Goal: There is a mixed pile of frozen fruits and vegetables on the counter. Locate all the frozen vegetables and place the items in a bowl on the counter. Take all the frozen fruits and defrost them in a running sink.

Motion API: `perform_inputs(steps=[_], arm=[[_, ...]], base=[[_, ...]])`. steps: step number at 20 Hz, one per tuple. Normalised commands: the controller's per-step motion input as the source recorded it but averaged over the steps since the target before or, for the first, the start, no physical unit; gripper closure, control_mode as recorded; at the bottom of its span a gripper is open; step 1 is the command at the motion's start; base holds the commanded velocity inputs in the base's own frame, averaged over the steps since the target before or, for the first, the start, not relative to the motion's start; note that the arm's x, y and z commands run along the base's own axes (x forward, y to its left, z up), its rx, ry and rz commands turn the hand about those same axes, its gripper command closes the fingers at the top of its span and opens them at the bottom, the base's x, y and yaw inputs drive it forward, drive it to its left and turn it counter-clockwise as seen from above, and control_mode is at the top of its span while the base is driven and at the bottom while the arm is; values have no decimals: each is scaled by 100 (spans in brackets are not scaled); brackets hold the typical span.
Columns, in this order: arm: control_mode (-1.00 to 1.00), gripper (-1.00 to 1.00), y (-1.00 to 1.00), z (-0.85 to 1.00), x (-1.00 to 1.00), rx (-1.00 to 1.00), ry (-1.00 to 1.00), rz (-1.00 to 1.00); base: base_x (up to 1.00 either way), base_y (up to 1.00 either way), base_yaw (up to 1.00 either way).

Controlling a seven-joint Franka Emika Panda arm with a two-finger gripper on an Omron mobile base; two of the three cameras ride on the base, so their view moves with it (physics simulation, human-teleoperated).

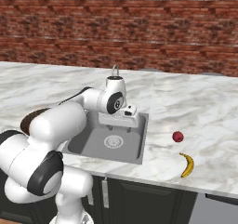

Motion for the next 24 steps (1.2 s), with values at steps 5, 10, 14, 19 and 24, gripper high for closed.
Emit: perform_inputs(steps=[5, 10, 14, 19, 24], arm=[[-100, -100, -47, 6, 1, 0, 2, 0], [-100, -100, -47, 2, 2, 0, 2, 0], [-100, -100, -48, 1, 7, 0, 3, 0], [-100, -100, -49, -3, 11, 0, 2, 0], [-100, -100, -48, -2, 24, 1, 5, 0]], base=[[0, 0, 0], [0, 0, 0], [0, 0, 0], [0, 0, 0], [0, 0, 0]])
